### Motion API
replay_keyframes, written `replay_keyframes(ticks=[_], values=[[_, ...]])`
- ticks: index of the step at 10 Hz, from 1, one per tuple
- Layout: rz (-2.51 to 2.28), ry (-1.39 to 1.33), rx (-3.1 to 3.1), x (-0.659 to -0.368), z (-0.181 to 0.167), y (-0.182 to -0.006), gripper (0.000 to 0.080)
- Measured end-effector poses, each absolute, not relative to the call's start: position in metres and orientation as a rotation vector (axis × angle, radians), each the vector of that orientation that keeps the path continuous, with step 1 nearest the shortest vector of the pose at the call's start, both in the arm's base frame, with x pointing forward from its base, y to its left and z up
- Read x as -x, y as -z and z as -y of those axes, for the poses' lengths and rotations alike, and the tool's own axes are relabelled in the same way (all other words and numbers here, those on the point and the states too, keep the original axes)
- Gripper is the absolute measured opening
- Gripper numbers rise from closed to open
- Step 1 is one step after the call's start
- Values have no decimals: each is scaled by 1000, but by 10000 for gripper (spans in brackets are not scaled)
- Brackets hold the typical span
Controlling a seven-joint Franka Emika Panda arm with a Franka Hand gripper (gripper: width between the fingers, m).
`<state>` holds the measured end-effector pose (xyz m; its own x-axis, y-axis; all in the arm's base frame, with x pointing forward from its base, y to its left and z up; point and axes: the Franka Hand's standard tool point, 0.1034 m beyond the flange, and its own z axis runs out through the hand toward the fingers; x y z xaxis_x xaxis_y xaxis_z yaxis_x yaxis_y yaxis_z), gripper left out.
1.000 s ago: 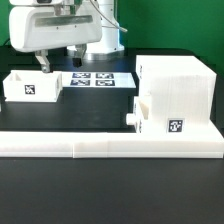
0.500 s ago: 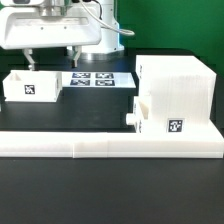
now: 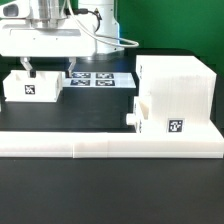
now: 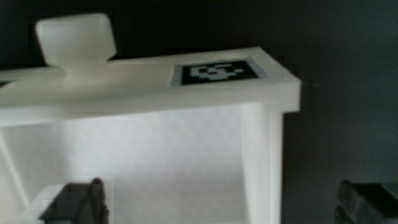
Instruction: Assemble drawer
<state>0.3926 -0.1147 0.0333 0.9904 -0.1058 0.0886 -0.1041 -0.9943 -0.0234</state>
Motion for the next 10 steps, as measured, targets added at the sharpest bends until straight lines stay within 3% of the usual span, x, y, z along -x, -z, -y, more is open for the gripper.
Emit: replay_keyframes(ticks=[6,10], values=[[-42,137,3137,-377,106,-7,649],[-35,131,3133,-379,98,-4,649]])
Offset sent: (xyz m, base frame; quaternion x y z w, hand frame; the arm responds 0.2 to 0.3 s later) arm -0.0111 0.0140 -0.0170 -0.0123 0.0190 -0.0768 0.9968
